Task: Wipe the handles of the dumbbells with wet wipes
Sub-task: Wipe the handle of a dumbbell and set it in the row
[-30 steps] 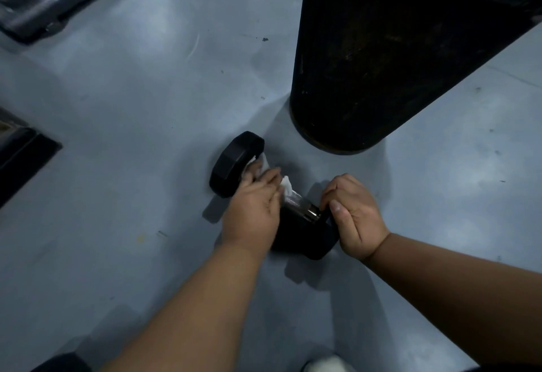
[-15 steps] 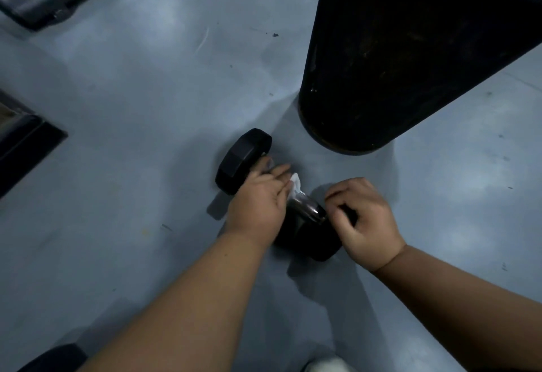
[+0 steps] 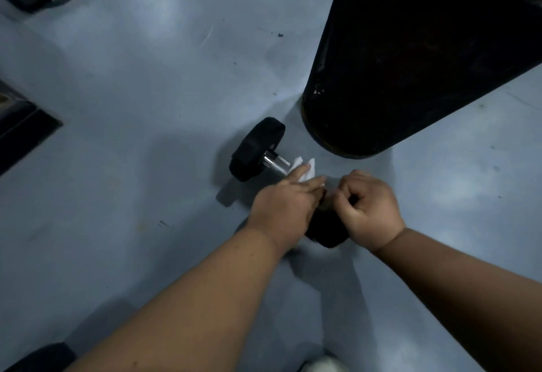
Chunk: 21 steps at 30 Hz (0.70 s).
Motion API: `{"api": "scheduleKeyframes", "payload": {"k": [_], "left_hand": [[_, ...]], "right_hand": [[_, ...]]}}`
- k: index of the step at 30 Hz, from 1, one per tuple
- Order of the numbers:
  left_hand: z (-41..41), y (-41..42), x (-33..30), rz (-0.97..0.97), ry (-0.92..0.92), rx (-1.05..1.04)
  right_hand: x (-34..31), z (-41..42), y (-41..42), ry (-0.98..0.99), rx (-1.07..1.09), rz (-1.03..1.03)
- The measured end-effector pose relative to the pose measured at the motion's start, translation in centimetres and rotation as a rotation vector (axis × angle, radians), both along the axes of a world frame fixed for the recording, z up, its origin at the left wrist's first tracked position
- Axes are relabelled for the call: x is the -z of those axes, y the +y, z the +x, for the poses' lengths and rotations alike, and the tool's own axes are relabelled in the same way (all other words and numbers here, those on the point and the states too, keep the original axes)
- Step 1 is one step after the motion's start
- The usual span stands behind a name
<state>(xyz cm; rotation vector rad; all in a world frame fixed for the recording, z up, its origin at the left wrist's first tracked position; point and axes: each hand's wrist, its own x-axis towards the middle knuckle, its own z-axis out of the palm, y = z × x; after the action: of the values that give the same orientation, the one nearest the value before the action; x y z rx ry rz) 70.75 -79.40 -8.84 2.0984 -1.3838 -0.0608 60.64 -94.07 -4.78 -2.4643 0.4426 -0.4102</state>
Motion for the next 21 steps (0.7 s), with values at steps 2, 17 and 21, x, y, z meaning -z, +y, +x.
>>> {"api": "scheduleKeyframes", "payload": {"k": [2,17,21], "left_hand": [[1.7,-0.6,-0.1,0.098,-0.033,0.056],[1.3,1.2,-3.8,0.025,0.340,-0.109],[0.6,4.9,-4.8,0.071,0.309,-0.145]], "right_hand": [[-0.4,0.4,-1.4,0.108,0.080,0.102],[-4.0,2.0,-4.6,0.303,0.314,-0.034],[-3.9,0.9,-2.9,0.382,0.214,-0.159]]}}
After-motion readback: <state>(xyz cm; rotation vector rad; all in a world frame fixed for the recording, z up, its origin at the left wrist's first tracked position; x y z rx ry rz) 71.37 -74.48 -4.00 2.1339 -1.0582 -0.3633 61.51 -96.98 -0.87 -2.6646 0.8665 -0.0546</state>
